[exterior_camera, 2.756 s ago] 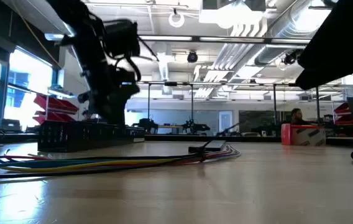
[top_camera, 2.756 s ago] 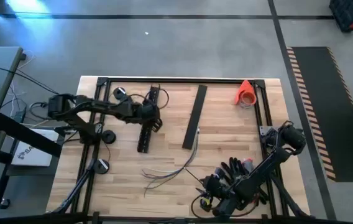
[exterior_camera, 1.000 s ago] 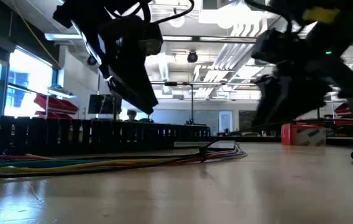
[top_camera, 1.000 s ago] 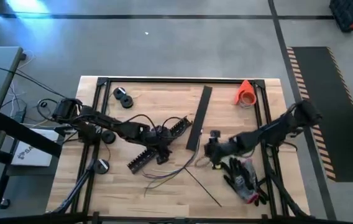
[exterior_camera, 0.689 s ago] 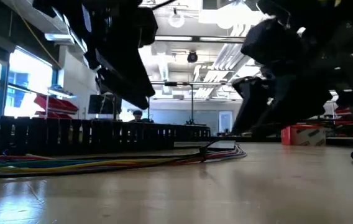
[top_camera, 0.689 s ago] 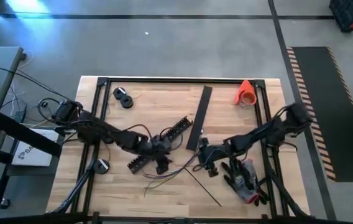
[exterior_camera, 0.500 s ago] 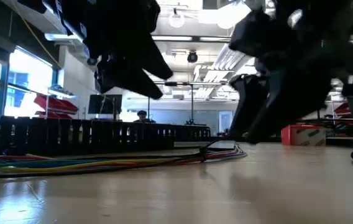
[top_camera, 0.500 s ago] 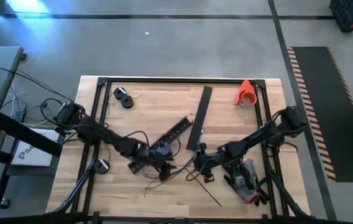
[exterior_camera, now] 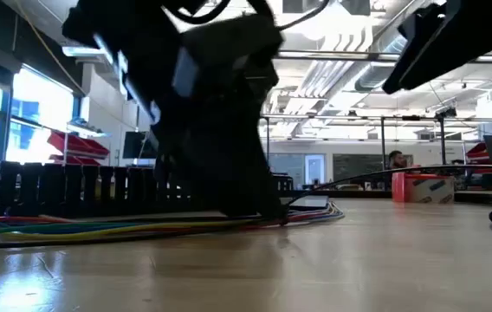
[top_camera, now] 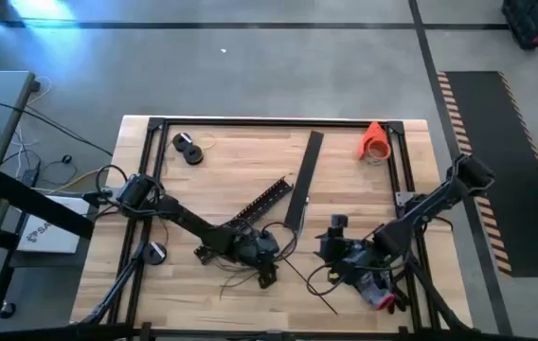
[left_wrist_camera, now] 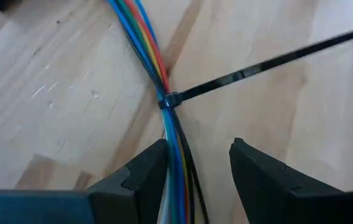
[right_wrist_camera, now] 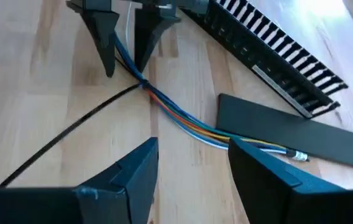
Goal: Ziptie cables
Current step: Put the cable wires to the black cable duct
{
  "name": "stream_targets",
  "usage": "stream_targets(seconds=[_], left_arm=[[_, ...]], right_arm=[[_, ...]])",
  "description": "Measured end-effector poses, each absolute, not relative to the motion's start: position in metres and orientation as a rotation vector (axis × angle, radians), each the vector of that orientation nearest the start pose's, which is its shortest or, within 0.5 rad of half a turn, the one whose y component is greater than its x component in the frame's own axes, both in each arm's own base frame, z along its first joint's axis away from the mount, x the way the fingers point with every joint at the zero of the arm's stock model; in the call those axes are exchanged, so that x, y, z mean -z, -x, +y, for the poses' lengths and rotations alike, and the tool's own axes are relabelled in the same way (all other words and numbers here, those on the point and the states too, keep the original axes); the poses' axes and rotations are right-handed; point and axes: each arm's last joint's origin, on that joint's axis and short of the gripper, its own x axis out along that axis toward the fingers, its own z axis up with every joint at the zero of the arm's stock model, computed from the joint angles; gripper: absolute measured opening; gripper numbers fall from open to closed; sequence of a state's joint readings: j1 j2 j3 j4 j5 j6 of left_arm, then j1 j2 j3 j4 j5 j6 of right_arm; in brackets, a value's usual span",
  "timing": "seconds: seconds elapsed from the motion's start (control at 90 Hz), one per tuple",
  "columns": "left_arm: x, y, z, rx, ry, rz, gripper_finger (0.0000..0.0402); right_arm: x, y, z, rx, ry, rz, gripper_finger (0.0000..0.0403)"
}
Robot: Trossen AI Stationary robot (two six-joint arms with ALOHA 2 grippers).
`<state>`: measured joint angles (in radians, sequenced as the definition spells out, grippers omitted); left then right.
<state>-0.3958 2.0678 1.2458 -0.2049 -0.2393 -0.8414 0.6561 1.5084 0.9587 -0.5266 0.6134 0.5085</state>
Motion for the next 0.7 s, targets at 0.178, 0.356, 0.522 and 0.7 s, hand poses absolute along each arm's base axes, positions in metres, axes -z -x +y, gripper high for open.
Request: stream_targets(seconds=[0.178, 0.356, 0.522, 0.7], left_arm=[[-0.106, -0.376, -0.148, -0.382, 0.299, 1.042, 0.0152], [-0.105, -0.374, -0.15, -0.256, 0.216, 1.121, 0.0075], [-0.109, -0.368, -0.164, -0.169, 0.193, 1.139, 0.0011], [-0.131, -0.354, -0.175, 0.042, 0.11, 1.188, 0.001]], right_arm=[[-0.208, -0.235, 0.169, 0.137, 0.143, 0.849, 0.0181], [-0.21, -0.233, 0.173, 0.17, 0.115, 0.799, 0.0181], [-0.21, -0.238, 0.177, 0.116, 0.015, 0.807, 0.0181], [-0.2, -0.241, 0.178, -0.119, 0.119, 0.947, 0.0181]])
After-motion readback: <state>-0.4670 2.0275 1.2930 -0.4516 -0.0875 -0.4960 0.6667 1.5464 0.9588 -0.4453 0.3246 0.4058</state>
